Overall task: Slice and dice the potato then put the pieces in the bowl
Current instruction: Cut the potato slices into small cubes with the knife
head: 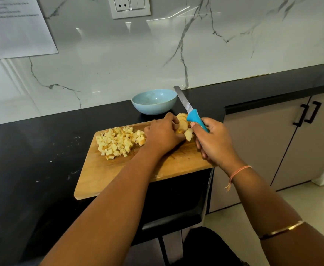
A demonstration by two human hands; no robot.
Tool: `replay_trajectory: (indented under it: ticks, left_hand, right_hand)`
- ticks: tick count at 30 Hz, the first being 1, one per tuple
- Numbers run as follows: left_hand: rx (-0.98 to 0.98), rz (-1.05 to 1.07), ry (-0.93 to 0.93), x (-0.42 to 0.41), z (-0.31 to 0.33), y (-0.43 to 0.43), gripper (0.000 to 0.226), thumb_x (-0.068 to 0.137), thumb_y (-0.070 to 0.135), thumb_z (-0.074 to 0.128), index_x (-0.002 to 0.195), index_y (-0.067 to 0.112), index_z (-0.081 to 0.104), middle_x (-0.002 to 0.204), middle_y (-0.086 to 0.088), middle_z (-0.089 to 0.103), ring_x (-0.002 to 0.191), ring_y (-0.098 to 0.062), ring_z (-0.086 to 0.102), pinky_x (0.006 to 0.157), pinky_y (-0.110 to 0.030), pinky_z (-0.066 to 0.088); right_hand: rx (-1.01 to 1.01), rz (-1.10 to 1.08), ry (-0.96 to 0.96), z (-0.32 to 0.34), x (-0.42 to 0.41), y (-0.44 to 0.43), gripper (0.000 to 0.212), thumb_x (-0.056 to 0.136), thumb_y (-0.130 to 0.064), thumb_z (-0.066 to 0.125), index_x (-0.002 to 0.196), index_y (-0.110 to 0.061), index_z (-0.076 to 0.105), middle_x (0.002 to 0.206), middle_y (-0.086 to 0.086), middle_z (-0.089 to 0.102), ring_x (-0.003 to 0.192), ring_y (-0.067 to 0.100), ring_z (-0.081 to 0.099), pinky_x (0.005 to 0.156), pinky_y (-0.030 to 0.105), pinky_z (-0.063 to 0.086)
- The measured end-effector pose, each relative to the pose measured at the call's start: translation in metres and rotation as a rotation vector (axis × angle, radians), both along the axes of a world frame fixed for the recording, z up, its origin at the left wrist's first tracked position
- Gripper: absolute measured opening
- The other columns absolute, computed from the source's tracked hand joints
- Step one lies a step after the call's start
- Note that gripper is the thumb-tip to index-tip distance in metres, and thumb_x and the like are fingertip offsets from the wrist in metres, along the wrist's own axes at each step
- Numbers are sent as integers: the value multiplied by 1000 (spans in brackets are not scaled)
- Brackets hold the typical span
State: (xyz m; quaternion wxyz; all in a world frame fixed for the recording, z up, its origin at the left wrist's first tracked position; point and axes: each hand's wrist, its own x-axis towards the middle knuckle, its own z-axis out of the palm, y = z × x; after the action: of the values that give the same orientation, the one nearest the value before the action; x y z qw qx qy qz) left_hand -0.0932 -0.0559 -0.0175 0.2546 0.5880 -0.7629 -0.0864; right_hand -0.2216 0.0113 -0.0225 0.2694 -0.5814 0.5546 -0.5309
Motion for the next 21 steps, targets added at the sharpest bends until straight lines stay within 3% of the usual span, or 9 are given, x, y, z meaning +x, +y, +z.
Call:
replay_trajectory:
  ticks: [3, 9, 14, 21]
  left_hand:
    - [-47, 21, -10, 4, 0, 3, 36, 78, 44, 67, 104, 33, 44, 95, 11, 59, 97, -12, 48, 87, -37, 32]
    - [-62, 114, -22, 28, 4, 8, 36, 81, 46, 64, 111, 30, 52, 102, 11, 60, 110, -16, 46, 95, -41, 29]
    - [22, 169, -68, 41, 6, 8, 25, 83, 51, 62, 99, 32, 55, 106, 11, 62, 117, -19, 45, 93, -42, 25]
    - [54, 139, -26, 45, 5, 3, 17, 83, 33, 63, 99, 30, 59, 104, 10, 65, 113, -17, 50, 95, -43, 27]
  right_hand:
    - [1, 0, 11, 0, 0, -1, 23, 98, -33, 48, 105, -14, 58, 64, 5, 53, 34, 3, 43, 36, 15, 37]
    - [35, -2, 126, 2, 2, -2, 25, 97, -38, 47, 108, -17, 57, 72, 2, 56, 43, 5, 50, 42, 17, 39]
    - [115, 12, 231, 12, 8, 2, 19, 98, -37, 46, 100, -20, 55, 68, 3, 57, 42, 10, 49, 44, 22, 44]
    - [357, 112, 289, 28, 25, 13, 14, 94, -24, 49, 103, -14, 55, 63, 3, 60, 40, 10, 51, 48, 23, 48]
